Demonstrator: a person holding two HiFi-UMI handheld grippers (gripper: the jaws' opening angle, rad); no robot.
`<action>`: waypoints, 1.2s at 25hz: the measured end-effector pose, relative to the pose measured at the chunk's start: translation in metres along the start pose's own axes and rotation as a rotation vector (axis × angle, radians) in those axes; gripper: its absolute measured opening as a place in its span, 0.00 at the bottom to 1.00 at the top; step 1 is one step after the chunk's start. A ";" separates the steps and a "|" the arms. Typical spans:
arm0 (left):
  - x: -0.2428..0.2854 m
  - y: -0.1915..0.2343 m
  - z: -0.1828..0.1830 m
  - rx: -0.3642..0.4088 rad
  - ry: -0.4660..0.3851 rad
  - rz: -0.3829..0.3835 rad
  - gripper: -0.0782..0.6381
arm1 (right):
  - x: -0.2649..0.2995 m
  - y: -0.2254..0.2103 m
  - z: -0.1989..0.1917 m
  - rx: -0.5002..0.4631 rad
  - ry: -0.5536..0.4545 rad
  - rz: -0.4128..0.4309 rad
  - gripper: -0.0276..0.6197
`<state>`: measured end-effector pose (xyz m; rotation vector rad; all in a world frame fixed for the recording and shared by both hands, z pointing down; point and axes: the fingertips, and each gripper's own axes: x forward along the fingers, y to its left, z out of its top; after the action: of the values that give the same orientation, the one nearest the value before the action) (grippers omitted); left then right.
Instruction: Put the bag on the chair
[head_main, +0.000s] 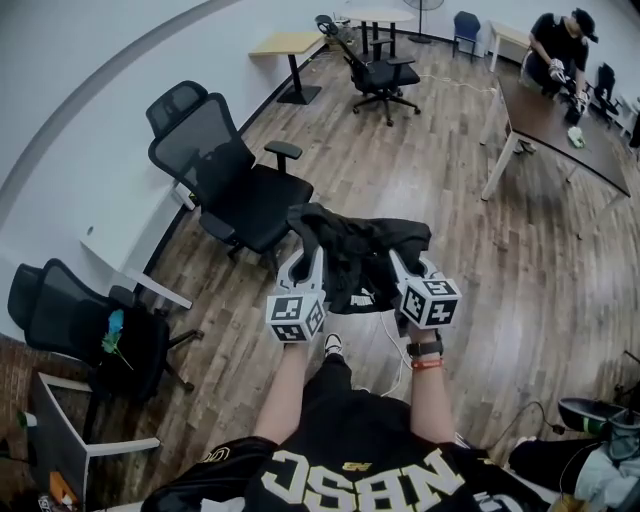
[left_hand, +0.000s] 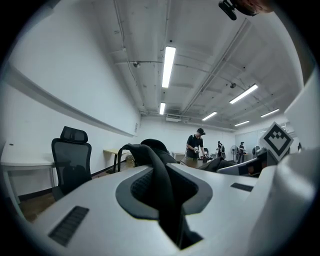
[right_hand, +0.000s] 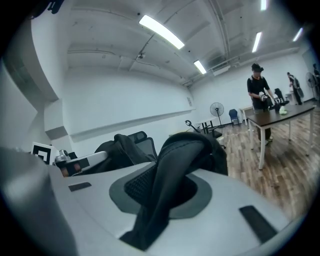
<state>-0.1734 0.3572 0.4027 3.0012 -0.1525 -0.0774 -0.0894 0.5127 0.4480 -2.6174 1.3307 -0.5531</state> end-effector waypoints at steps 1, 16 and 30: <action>0.011 0.004 -0.004 -0.004 0.004 -0.004 0.19 | 0.010 -0.006 0.000 0.004 0.007 -0.006 0.15; 0.242 0.086 0.017 -0.068 -0.041 -0.094 0.19 | 0.196 -0.090 0.109 -0.050 0.027 -0.090 0.16; 0.330 0.254 0.019 -0.079 -0.047 0.117 0.19 | 0.408 -0.043 0.129 -0.115 0.129 0.130 0.16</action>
<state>0.1288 0.0694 0.4039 2.9056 -0.3215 -0.1380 0.2124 0.2060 0.4458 -2.5977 1.6040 -0.6534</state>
